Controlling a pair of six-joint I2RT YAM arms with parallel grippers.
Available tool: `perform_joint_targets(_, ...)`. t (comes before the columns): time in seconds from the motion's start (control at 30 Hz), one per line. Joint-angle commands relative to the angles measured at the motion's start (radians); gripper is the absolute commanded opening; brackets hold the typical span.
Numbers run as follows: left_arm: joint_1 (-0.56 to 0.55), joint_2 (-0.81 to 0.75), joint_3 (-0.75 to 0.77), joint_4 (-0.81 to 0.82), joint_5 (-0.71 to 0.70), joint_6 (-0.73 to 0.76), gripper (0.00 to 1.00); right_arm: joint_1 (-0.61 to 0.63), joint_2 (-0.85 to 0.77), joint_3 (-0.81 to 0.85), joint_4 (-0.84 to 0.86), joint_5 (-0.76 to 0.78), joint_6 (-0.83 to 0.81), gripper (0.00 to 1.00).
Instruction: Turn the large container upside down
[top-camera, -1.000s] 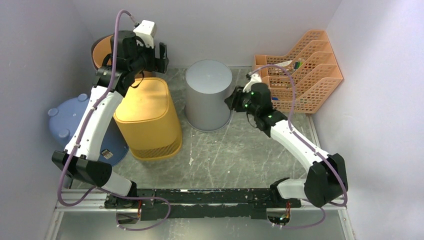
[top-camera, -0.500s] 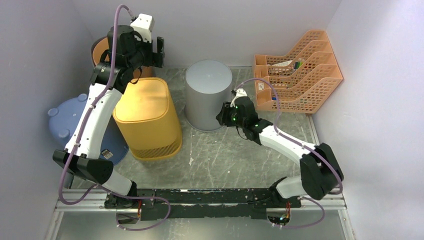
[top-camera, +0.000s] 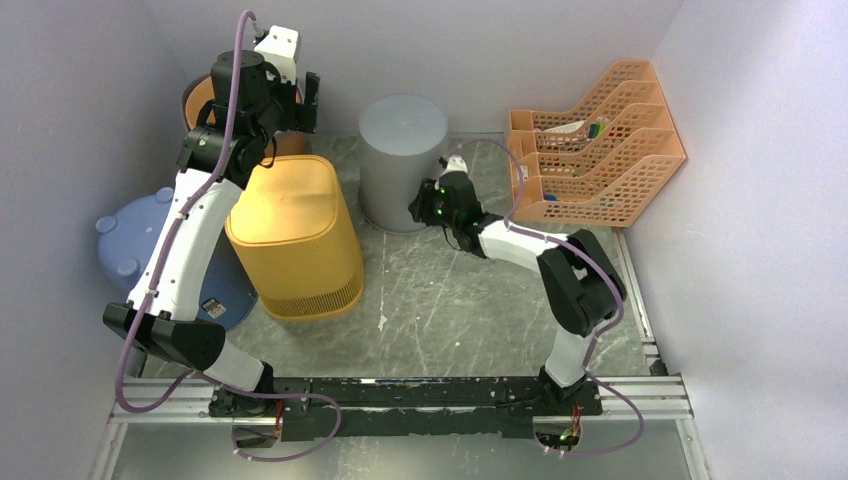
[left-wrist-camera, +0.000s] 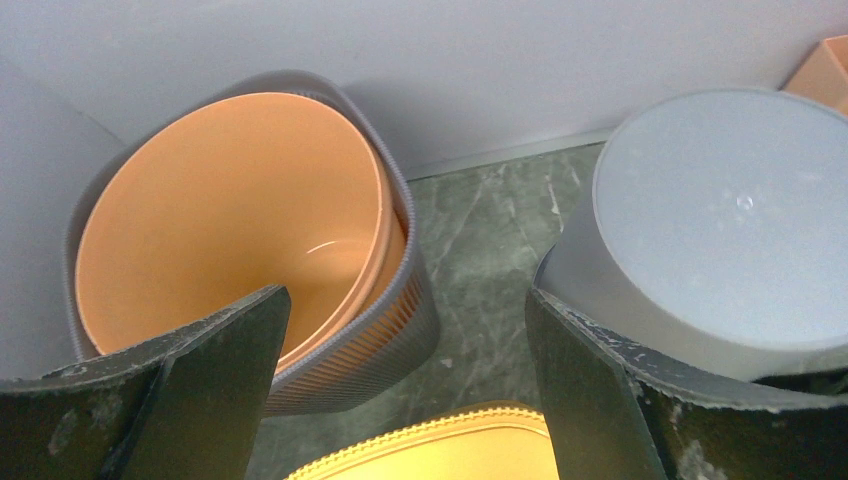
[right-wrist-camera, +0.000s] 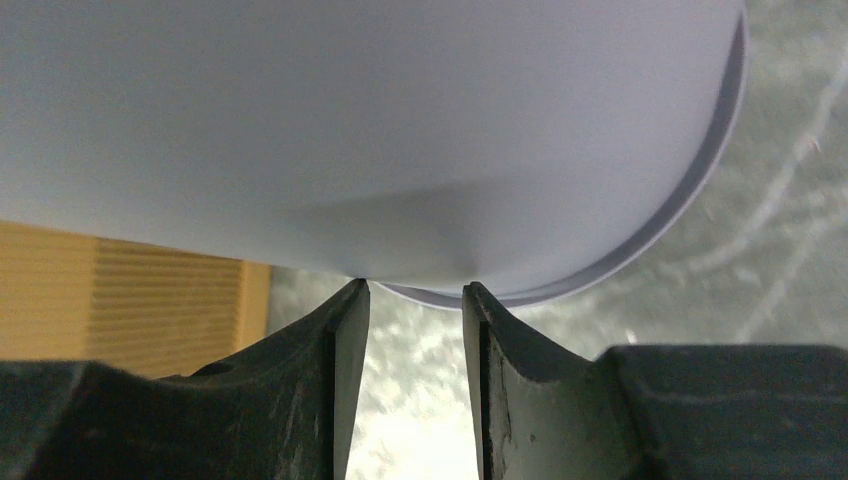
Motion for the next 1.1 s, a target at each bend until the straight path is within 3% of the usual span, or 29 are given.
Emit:
perform_joint_targets(0.0, 0.000, -0.015, -0.016, 0.033, -0.065, 0.025, 0.99, 0.000, 0.072, 0.141, 0.107, 0.031, -0.032, 0.39)
perform_joint_targets(0.5, 0.107, 0.038, -0.075, 0.110, 0.054, -0.012, 0.96, -0.018, 0.285, 0.331, 0.186, -0.132, -0.095, 0.39)
perform_joint_targets(0.83, 0.171, 0.172, 0.095, -0.029, 0.191, 0.023, 0.78, -0.015, 0.058, 0.192, 0.073, -0.159, -0.113, 0.40)
perform_joint_targets(1.07, 0.177, 0.226, 0.093, 0.005, 0.247, 0.018, 0.76, -0.015, -0.087, 0.123, 0.006, -0.135, -0.167, 0.40)
